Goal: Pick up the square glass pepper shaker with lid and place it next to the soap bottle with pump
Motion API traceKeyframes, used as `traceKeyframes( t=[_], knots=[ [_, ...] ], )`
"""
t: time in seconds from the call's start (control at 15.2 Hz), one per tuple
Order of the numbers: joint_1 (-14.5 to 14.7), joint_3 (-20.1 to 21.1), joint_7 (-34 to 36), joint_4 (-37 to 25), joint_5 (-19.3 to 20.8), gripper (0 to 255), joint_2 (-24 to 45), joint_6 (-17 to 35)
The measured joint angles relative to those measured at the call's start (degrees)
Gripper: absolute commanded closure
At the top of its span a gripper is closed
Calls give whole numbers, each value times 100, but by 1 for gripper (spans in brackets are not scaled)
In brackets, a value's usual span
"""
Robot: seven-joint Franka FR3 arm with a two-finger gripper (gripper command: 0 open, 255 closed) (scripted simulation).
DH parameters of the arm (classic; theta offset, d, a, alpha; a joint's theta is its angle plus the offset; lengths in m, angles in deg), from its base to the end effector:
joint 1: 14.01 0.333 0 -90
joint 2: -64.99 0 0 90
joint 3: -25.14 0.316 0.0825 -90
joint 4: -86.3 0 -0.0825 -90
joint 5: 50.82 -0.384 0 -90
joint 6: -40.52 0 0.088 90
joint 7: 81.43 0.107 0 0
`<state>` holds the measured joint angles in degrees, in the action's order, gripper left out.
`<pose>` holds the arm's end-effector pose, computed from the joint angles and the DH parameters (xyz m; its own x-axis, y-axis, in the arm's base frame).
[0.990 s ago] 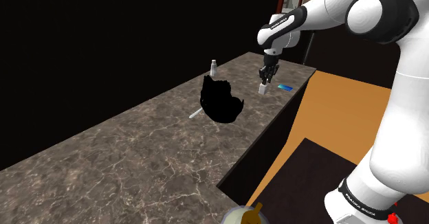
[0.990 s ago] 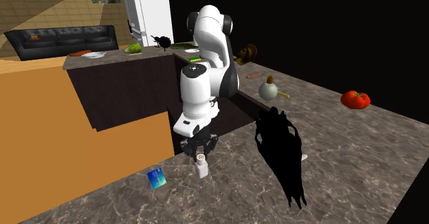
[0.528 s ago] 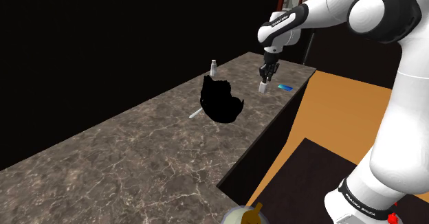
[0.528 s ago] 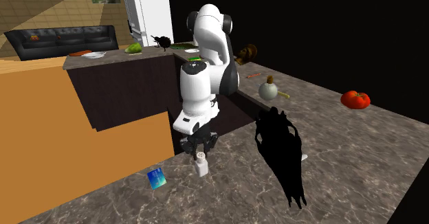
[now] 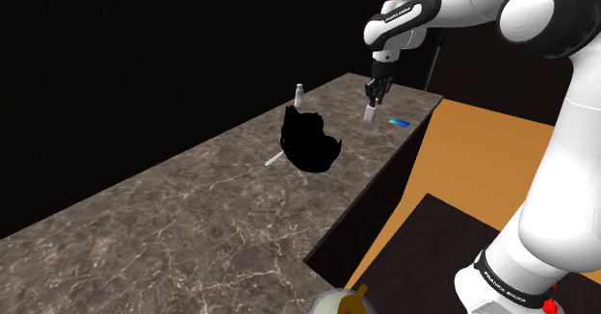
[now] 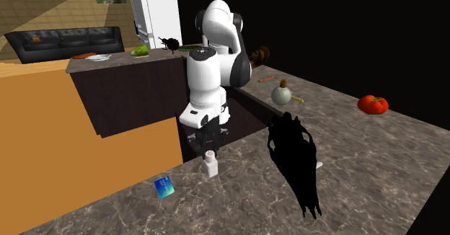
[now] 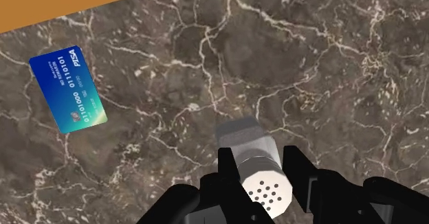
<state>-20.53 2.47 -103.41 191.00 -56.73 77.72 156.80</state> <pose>0.5446 -0.2828 0.4203 0.9867 -0.1623 0.0013 -0.1622 -0.9867 -0.0074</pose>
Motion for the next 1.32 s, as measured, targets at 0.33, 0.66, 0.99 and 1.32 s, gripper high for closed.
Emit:
traceKeyframes(
  t=[0.33, 0.66, 0.99, 1.32],
  knots=[
    [15, -13, 51, -236, 63, 255, -119, -345],
    [11, -30, 68, -494, 108, 255, -209, -684],
    [15, -33, 103, -843, 135, 255, -250, -1071],
    [2, -47, 109, -1184, 153, 255, -284, -1443]
  ],
)
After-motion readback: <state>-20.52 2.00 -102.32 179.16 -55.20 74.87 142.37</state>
